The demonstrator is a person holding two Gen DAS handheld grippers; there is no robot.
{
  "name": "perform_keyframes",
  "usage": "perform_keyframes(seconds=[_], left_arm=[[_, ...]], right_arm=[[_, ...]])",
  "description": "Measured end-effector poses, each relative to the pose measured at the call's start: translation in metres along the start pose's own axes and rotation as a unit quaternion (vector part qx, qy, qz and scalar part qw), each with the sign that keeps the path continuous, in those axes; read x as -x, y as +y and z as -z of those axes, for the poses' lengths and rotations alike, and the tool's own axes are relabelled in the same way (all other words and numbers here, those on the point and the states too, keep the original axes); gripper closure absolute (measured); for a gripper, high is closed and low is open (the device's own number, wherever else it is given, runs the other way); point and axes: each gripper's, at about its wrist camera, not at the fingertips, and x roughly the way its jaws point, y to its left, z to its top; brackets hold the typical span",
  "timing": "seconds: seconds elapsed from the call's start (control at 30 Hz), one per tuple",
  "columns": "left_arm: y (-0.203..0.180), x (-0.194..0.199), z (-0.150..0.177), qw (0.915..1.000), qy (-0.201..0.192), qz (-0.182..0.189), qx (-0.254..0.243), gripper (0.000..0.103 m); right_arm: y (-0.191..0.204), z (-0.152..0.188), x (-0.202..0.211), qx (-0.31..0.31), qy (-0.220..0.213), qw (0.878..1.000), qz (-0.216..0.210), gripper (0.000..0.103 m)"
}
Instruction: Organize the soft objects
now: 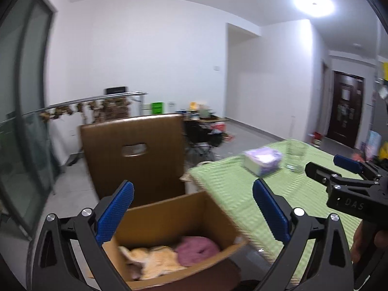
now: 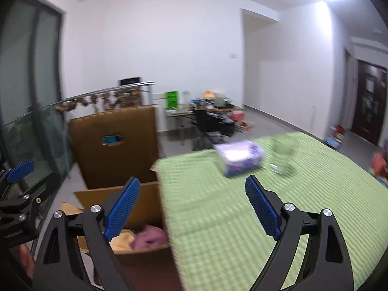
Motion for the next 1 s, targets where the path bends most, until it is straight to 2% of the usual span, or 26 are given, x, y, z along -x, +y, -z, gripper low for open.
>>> perform_keyframes(seconds=[0.13, 0.23, 0.43, 0.57, 0.63, 0.77, 1.0], left_arm=[[-0.051, -0.012, 0.006, 0.9975, 0.019, 0.065, -0.018, 0.008], [-0.099, -0.013, 0.011, 0.9914, 0.023, 0.121, -0.044, 0.008], [-0.181, -0.008, 0.019, 0.9728, 0.034, 0.218, -0.071, 0.008], [-0.218, 0.002, 0.026, 0.9610, 0.038, 0.262, -0.079, 0.008], [-0.229, 0.006, 0.030, 0.9575, 0.040, 0.274, -0.083, 0.008], [-0.236, 0.013, 0.036, 0.9550, 0.042, 0.279, -0.091, 0.008], [-0.212, 0.027, 0.032, 0.9606, 0.045, 0.264, -0.074, 0.008]], right_arm=[[-0.047, 0.016, 0.028, -0.022, -0.001, 0.998, 0.063, 0.018], [-0.084, 0.029, 0.057, -0.050, -0.004, 0.993, 0.109, 0.018], [-0.150, 0.060, 0.114, -0.083, 0.009, 0.974, 0.211, 0.018], [-0.181, 0.076, 0.144, -0.115, 0.017, 0.961, 0.250, 0.018], [-0.190, 0.081, 0.158, -0.119, 0.019, 0.954, 0.273, 0.018], [-0.197, 0.086, 0.172, -0.129, 0.016, 0.949, 0.288, 0.018], [-0.185, 0.100, 0.177, -0.125, 0.040, 0.950, 0.282, 0.018]])
